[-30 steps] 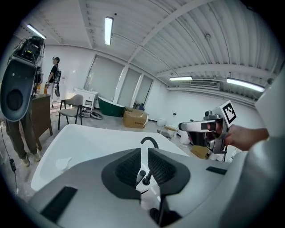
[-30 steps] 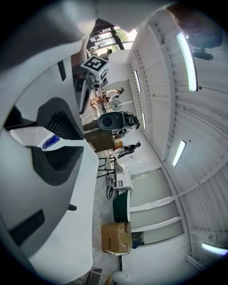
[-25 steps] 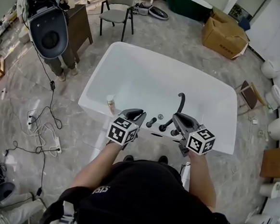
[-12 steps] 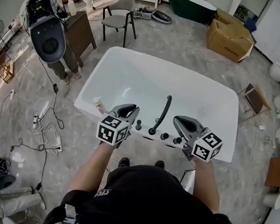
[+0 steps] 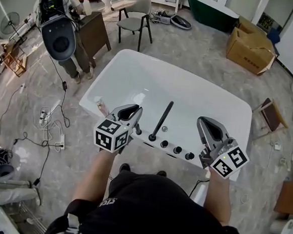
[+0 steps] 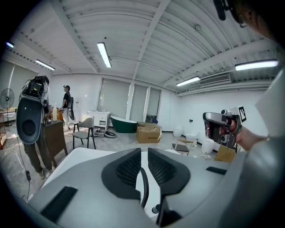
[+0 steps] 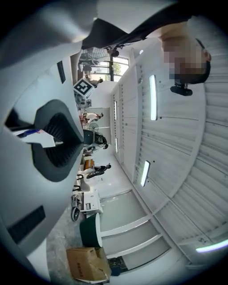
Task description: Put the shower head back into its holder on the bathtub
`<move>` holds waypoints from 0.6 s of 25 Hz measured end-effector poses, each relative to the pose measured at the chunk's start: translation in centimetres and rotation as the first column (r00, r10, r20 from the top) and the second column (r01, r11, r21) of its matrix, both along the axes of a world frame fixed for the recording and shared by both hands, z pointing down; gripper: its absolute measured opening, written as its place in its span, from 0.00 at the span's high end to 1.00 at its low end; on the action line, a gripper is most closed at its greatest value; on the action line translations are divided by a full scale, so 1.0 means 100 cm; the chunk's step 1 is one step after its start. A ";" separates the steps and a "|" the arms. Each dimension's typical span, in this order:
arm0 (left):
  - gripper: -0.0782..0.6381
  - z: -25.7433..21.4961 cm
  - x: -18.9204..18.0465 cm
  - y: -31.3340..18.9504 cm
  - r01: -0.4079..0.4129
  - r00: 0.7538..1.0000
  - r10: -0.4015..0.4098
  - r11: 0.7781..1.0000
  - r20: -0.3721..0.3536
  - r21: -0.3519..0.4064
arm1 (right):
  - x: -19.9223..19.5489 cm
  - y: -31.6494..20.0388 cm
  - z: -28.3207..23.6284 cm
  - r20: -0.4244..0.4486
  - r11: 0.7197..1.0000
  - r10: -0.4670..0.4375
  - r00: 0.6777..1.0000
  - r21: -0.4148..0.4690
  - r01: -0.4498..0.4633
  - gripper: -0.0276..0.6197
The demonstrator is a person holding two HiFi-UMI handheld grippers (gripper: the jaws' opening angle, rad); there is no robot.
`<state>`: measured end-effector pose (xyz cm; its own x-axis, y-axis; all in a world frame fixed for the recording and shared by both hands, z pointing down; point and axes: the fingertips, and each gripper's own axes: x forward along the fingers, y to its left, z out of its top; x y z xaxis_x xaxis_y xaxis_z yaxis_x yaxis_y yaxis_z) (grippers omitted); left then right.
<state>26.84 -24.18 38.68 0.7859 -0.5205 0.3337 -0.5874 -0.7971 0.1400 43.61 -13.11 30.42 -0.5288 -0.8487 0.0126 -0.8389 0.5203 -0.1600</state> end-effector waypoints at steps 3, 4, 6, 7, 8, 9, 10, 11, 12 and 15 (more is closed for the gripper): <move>0.81 -0.009 0.001 0.003 0.018 1.000 -0.018 0.999 0.004 0.030 | 0.009 0.002 -0.006 -0.038 0.999 0.011 0.999 0.038 -0.010 0.94; 0.81 -0.011 0.000 0.003 0.022 1.000 -0.022 0.999 0.005 0.034 | 0.011 0.001 -0.008 -0.032 0.999 0.016 0.999 0.046 -0.014 0.94; 0.81 -0.013 -0.005 0.000 0.029 1.000 -0.030 0.999 0.008 0.039 | 0.011 -0.003 -0.010 -0.030 0.998 0.027 0.999 0.059 -0.025 0.94; 0.81 -0.015 -0.008 -0.002 0.034 0.999 -0.034 0.999 0.007 0.042 | 0.009 -0.005 -0.012 -0.036 0.998 0.029 0.999 0.064 -0.027 0.94; 0.81 -0.017 -0.012 -0.005 0.039 0.999 -0.039 0.998 0.005 0.045 | 0.005 -0.007 -0.013 -0.043 0.997 0.029 0.999 0.069 -0.026 0.94; 0.81 -0.020 -0.015 -0.008 0.044 0.999 -0.044 0.998 0.002 0.050 | 0.001 -0.008 -0.015 -0.050 0.997 0.027 0.998 0.073 -0.024 0.94; 0.81 -0.022 -0.019 -0.011 0.048 0.999 -0.048 0.997 -0.001 0.054 | -0.003 -0.010 -0.016 -0.057 0.997 0.027 0.998 0.077 -0.023 0.94; 0.81 -0.024 -0.022 -0.014 0.050 0.999 -0.050 0.997 -0.003 0.059 | -0.007 -0.012 -0.016 -0.062 0.997 0.029 0.998 0.079 -0.024 0.94; 0.81 -0.025 -0.025 -0.016 0.052 0.999 -0.051 0.997 -0.005 0.063 | -0.010 -0.014 -0.016 -0.064 0.996 0.031 0.997 0.080 -0.026 0.94; 0.82 -0.030 -0.035 -0.024 0.054 0.999 -0.053 0.995 -0.009 0.086 | -0.021 -0.022 -0.016 -0.067 0.996 0.040 0.997 0.081 -0.035 0.94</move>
<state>23.30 -26.58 35.65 0.7581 -0.5887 0.2805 -0.6289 -0.7737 0.0761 41.49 -15.32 28.83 -0.4968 -0.8676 -0.0213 -0.8655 0.4971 -0.0609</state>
